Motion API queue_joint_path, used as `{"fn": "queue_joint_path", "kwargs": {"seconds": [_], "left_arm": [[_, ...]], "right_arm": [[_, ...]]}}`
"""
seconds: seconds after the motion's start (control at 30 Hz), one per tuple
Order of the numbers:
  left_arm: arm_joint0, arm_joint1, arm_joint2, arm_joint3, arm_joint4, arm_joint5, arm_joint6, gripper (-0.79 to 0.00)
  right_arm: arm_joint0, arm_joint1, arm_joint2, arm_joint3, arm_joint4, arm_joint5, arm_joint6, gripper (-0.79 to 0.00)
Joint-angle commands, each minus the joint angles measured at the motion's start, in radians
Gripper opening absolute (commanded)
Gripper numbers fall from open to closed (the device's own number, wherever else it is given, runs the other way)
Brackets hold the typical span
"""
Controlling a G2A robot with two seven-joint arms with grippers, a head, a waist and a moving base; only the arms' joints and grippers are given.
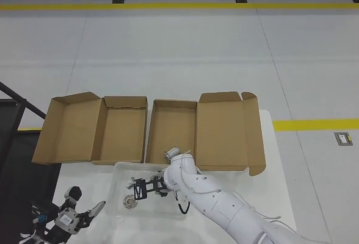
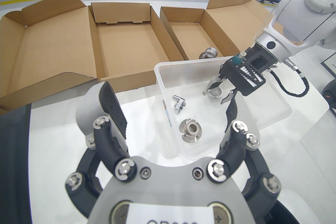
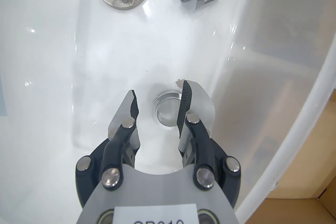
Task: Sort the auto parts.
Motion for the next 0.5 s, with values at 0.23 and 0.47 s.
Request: {"fn": "queue_joint_path", "kwargs": {"seconds": [0.23, 0.47], "left_arm": [[0.000, 0.000, 0.000, 0.000, 0.000, 0.000, 0.000, 0.000], [0.000, 0.000, 0.000, 0.000, 0.000, 0.000, 0.000, 0.000]], "right_arm": [[-0.057, 0.029, 0.078, -0.078, 0.046, 0.071, 0.138, -0.400], [-0.099, 0.049, 0.111, -0.155, 0.036, 0.099, 0.163, -0.345]]}}
